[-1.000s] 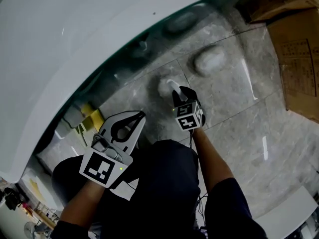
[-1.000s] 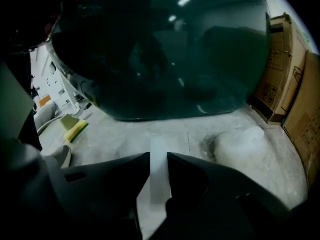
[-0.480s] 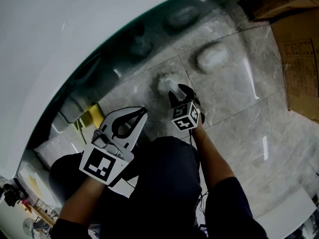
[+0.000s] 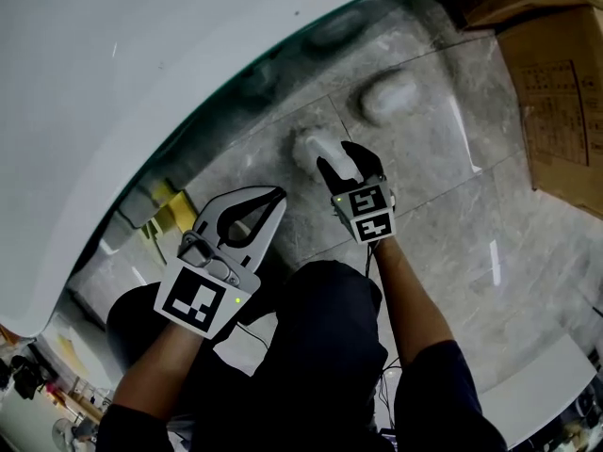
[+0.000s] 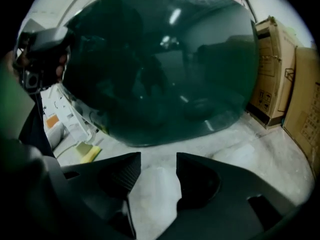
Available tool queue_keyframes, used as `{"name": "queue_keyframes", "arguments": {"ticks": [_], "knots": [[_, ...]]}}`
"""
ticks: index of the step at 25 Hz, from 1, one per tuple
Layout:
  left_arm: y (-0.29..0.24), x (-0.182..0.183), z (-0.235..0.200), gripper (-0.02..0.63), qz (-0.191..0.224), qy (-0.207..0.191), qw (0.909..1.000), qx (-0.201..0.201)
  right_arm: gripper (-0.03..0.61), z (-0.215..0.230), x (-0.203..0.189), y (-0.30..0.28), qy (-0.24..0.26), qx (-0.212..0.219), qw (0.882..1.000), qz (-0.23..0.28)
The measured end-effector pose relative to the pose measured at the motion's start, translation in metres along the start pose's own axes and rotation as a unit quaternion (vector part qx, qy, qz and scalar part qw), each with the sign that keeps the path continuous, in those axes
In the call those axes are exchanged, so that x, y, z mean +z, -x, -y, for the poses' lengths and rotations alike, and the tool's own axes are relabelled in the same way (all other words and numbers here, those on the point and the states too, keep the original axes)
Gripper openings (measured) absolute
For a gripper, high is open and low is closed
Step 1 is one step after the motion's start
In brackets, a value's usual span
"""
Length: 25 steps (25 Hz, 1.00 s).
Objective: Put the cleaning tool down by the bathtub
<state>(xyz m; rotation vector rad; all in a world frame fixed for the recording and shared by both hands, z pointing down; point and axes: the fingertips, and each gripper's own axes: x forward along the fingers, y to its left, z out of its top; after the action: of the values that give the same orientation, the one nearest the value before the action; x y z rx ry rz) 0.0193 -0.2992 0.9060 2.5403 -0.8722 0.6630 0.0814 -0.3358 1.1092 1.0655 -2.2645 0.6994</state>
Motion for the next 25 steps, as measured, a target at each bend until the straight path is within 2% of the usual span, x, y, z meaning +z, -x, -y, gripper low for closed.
{"name": "queue_keyframes", "arguments": {"ticks": [6, 13, 19, 25], "knots": [[0.033, 0.037, 0.010, 0.034, 0.001, -0.013, 0.9997, -0.020, 0.225, -0.025, 0.061, 0.067, -0.017, -0.005, 1.000, 0.021], [0.085, 0.088, 0.024, 0.034, -0.005, 0.006, 0.9999, -0.014, 0.222, -0.048, 0.134, 0.147, -0.029, -0.009, 0.999, 0.032], [0.129, 0.156, 0.040, 0.034, 0.012, 0.002, 0.9999, -0.008, 0.216, -0.068, 0.210, 0.221, -0.046, -0.013, 0.997, 0.057], [0.184, 0.247, 0.058, 0.034, 0.046, -0.020, 0.9987, 0.011, 0.207, -0.092, 0.294, 0.308, -0.043, -0.009, 0.994, 0.098]]}}
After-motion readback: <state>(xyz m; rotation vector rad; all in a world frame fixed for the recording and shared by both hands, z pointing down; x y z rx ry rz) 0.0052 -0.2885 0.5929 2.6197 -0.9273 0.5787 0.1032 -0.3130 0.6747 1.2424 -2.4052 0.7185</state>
